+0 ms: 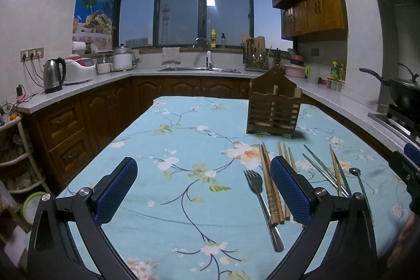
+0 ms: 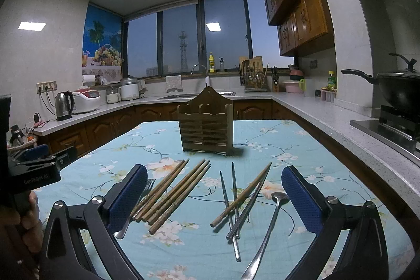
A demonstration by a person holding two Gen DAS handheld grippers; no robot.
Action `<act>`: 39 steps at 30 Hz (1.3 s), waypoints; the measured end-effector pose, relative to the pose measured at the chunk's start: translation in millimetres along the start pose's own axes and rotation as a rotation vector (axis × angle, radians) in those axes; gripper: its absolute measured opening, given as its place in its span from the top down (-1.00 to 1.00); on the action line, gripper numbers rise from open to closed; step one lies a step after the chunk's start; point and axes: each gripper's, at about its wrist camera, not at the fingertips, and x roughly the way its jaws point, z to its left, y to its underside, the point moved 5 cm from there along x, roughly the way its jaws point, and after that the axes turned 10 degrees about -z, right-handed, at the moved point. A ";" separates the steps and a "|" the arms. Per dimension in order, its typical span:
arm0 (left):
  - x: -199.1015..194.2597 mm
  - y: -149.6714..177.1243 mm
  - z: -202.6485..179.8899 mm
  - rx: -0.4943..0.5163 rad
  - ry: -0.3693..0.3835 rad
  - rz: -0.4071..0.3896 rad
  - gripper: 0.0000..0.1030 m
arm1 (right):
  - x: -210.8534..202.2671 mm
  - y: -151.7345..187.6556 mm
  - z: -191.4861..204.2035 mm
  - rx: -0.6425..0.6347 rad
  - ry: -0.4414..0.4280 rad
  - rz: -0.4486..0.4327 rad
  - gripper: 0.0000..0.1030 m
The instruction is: Organize utensils
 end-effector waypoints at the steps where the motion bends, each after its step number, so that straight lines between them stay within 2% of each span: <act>1: 1.3 0.5 -0.4 -0.001 0.001 0.006 -1.00 | -0.8 -0.6 0.5 0.000 0.001 0.002 -1.00; 10: 26.6 13.0 -6.1 -0.024 0.061 0.124 -1.00 | 6.7 -2.4 -2.0 0.015 0.004 0.023 -1.00; 14: 45.5 22.0 -14.2 -0.035 0.122 0.221 -1.00 | 16.1 0.9 -13.2 0.033 0.015 0.059 -1.00; 16: 56.6 26.0 -18.7 -0.056 0.165 0.279 -1.00 | 27.6 5.8 -21.2 0.059 0.009 0.139 -1.00; 19: 67.9 28.2 -22.4 -0.072 0.197 0.328 -0.99 | 43.7 11.6 -38.5 0.099 0.030 0.204 -0.99; 23: 86.8 32.3 -28.9 -0.084 0.232 0.400 -0.86 | 60.6 28.4 -69.8 0.221 0.060 0.314 -0.95; 25: 97.5 37.0 -31.7 -0.104 0.252 0.451 -0.77 | 67.4 40.8 -79.8 0.302 0.066 0.396 -0.67; 26: 102.9 40.2 -32.3 -0.119 0.264 0.479 -0.66 | 71.8 47.4 -86.4 0.320 0.074 0.425 -0.56; 28: 113.2 45.9 -33.4 -0.147 0.286 0.533 -0.49 | 81.8 59.5 -94.4 0.403 0.066 0.475 -0.17; 30: 123.7 54.2 -35.7 -0.181 0.311 0.595 -0.19 | 87.1 67.0 -99.9 0.435 0.058 0.512 0.00; 33: 136.2 65.1 -39.8 -0.220 0.343 0.672 0.06 | 91.4 73.7 -105.2 0.401 0.069 0.575 0.12; 39: 151.8 73.1 -49.6 -0.242 0.393 0.752 0.19 | 108.0 83.4 -115.4 0.422 0.062 0.625 0.24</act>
